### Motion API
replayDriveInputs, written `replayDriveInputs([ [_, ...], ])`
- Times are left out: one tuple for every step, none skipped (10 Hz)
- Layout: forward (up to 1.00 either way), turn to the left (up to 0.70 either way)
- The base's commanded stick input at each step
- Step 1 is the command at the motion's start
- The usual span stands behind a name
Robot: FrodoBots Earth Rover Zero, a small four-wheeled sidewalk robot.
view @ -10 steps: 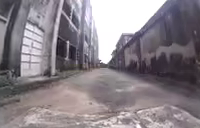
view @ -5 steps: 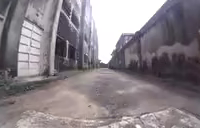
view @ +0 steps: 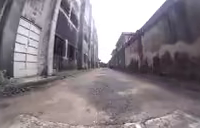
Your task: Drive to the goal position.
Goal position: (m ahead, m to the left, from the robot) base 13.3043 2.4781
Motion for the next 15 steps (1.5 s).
replayDriveInputs([
  [0.3, 0.0],
  [0.3, -0.6],
  [0.3, -0.6],
  [0.3, -0.6],
  [0.3, -0.6],
  [0.3, -0.28],
  [0.3, 0.0],
  [0.3, 0.0],
  [0.3, 0.0],
  [0.3, 0.0],
  [0.3, 0.0],
  [0.3, 0.0],
  [0.3, 0.0],
  [0.3, 0.0],
  [0.3, 0.0],
])
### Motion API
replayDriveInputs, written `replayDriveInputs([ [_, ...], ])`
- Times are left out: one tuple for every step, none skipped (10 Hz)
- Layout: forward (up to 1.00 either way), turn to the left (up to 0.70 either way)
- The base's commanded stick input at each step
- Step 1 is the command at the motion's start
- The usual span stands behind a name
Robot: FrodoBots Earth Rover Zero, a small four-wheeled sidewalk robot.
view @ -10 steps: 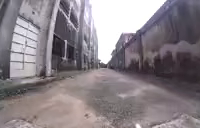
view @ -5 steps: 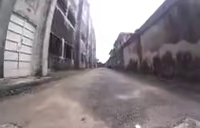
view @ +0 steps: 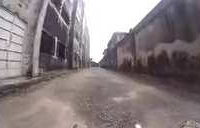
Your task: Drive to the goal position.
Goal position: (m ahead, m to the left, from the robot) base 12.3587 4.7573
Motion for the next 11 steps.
replayDriveInputs([
  [0.3, 0.0],
  [0.3, 0.0],
  [0.3, 0.0],
  [0.3, 0.0],
  [0.3, 0.0],
  [0.3, 0.0],
  [0.3, 0.0],
  [0.3, 0.0],
  [0.3, 0.0],
  [0.3, 0.0],
  [0.3, 0.0],
])
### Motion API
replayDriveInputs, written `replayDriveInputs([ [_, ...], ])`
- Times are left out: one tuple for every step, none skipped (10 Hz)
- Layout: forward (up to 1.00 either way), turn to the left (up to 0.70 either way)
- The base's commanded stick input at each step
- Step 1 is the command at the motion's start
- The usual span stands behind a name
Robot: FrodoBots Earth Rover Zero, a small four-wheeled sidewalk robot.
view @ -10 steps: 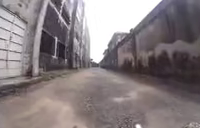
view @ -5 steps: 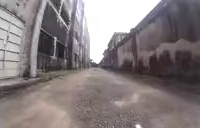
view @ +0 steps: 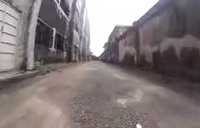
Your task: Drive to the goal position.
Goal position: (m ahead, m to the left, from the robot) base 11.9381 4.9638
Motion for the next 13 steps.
replayDriveInputs([
  [0.3, 0.0],
  [0.3, 0.0],
  [0.3, 0.0],
  [0.3, 0.0],
  [0.3, 0.0],
  [0.3, 0.0],
  [0.3, 0.0],
  [0.3, 0.0],
  [0.3, 0.0],
  [0.3, 0.0],
  [0.3, 0.0],
  [0.3, 0.0],
  [0.3, 0.0],
])
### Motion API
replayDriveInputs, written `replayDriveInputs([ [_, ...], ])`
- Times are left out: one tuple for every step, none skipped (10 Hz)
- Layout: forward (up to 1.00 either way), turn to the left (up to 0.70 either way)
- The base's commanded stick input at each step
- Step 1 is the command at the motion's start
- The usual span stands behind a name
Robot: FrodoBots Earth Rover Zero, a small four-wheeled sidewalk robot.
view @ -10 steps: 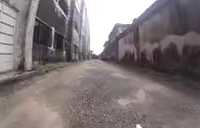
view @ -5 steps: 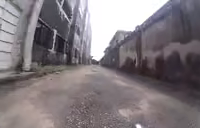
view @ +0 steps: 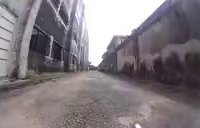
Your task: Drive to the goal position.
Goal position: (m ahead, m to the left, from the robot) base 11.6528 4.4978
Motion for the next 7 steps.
replayDriveInputs([
  [0.3, 0.0],
  [0.3, 0.0],
  [0.3, 0.0],
  [0.3, 0.0],
  [0.3, 0.0],
  [0.3, 0.0],
  [0.3, 0.0],
])
